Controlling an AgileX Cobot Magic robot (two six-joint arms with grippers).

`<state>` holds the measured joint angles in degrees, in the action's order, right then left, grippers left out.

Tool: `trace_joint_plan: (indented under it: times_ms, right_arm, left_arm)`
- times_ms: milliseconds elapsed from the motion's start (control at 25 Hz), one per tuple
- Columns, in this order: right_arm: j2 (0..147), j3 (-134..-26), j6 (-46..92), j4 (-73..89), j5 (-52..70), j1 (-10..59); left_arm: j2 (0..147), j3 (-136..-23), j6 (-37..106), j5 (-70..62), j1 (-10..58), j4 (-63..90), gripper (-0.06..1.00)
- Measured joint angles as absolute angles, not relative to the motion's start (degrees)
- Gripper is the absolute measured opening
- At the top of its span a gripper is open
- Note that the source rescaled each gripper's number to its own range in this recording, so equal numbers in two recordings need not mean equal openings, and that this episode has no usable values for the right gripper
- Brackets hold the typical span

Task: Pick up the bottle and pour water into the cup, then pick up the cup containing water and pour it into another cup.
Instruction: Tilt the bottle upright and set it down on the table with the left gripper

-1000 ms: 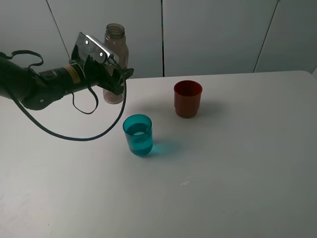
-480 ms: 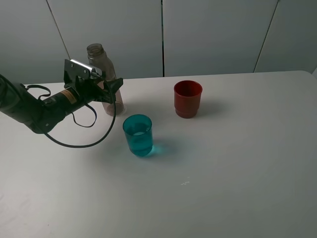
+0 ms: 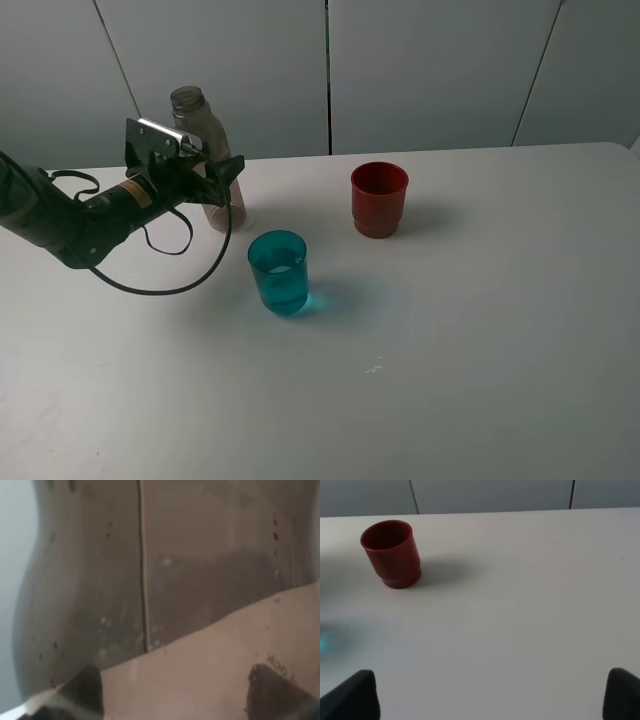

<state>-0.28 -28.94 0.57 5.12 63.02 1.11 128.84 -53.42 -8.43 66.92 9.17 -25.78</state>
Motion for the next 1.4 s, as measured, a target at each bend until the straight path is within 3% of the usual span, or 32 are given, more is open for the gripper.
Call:
trace_joint_plan:
  times_ms: [1400]
  right_arm:
    - [-0.28,-28.94,0.57,5.12,63.02,1.11]
  left_arm:
    - [128.97,-53.89,-8.56,67.86,9.17,-31.15,0.0]
